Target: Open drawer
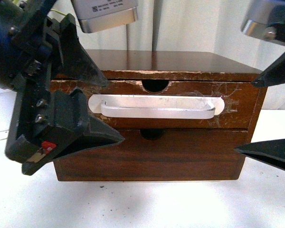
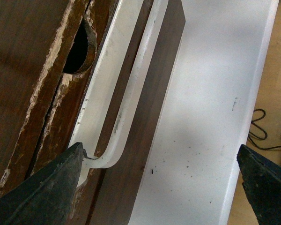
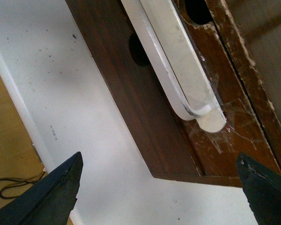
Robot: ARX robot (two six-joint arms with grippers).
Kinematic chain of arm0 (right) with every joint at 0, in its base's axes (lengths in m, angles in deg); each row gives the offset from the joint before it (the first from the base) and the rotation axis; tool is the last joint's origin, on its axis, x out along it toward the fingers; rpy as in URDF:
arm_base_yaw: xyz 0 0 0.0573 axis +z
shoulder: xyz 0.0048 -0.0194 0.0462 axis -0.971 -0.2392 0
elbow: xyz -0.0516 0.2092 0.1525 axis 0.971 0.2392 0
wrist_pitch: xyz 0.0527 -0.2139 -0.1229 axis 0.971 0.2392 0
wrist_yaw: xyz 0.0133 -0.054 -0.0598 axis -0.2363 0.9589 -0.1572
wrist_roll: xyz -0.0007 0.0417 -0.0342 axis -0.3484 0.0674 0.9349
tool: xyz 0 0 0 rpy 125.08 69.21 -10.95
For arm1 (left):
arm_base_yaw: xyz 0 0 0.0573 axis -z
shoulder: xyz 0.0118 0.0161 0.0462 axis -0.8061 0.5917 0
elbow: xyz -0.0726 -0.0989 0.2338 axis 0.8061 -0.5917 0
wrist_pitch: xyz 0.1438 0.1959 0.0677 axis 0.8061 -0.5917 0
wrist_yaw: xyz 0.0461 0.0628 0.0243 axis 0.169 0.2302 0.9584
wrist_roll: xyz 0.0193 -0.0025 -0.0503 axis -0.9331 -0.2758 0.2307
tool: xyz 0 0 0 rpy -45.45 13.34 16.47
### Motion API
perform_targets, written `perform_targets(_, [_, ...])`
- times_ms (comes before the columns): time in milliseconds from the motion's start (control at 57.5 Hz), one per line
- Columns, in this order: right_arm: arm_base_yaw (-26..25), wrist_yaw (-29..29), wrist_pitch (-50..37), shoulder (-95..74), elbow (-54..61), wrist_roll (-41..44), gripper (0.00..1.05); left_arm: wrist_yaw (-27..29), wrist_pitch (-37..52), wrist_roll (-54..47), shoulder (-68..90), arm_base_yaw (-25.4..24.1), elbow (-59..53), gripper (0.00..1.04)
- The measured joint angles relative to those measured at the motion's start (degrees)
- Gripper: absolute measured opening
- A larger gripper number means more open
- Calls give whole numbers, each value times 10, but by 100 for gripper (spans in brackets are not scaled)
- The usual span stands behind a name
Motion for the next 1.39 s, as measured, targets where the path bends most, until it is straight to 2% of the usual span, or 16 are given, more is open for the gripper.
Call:
perform_targets(243, [18, 3, 4, -33, -23, 0, 96, 13, -18, -13, 32, 1, 25, 98])
perform_targets(800, [16, -6, 8, -41, -24, 3, 96, 53, -40, -47, 93, 14, 66, 98])
perform_targets(1391, [38, 9, -14, -109, -59, -15, 96, 56, -53, -59, 103, 26, 75, 98])
